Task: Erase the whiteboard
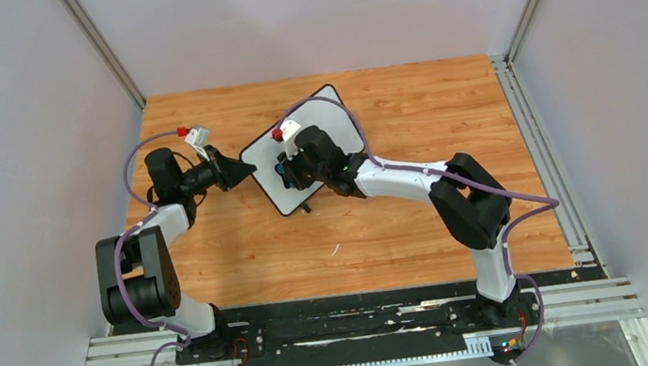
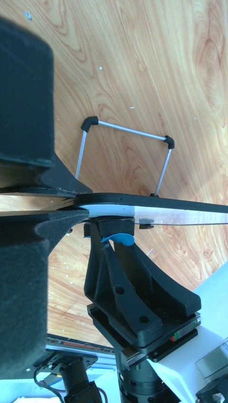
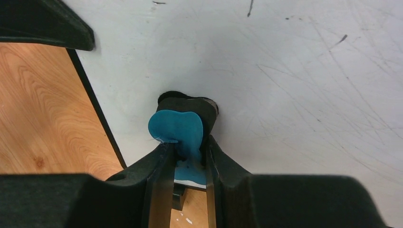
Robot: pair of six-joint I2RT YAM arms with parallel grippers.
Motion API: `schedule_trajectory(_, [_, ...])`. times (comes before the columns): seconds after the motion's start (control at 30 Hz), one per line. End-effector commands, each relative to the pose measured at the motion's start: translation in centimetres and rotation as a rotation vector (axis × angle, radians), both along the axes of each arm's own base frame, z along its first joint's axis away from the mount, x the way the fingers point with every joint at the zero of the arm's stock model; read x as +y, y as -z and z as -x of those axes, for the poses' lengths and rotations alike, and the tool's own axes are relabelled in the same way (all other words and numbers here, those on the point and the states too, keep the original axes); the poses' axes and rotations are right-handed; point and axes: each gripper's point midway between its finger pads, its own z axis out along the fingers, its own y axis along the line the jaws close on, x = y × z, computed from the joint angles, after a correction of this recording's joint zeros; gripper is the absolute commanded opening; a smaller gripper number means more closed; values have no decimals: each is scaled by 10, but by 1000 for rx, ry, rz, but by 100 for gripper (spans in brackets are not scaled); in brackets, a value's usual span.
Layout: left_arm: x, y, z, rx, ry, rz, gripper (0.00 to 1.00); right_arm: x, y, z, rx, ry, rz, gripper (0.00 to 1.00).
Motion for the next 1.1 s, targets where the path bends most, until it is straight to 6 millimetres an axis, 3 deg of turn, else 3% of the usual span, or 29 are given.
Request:
schedule_trajectory(0.0, [-2, 18, 4, -4, 18, -53, 0, -34, 3, -41, -30, 99, 35, 1])
schedule_trajectory(0.27, [-1, 19, 3, -2, 15, -54, 0, -83, -6, -71, -53, 194, 53, 1])
schedule_trajectory(0.67, [-1, 21, 3, 5, 15, -55, 0, -130, -16, -88, -78, 292, 81, 1])
schedule_trajectory(0.83, [0, 22, 2, 7, 13, -58, 0, -147, -23, -89, -84, 325, 70, 1])
schedule_trajectory(1.07, [-1, 21, 1, 10, 12, -56, 0, -159, -38, -74, -90, 344, 60, 1])
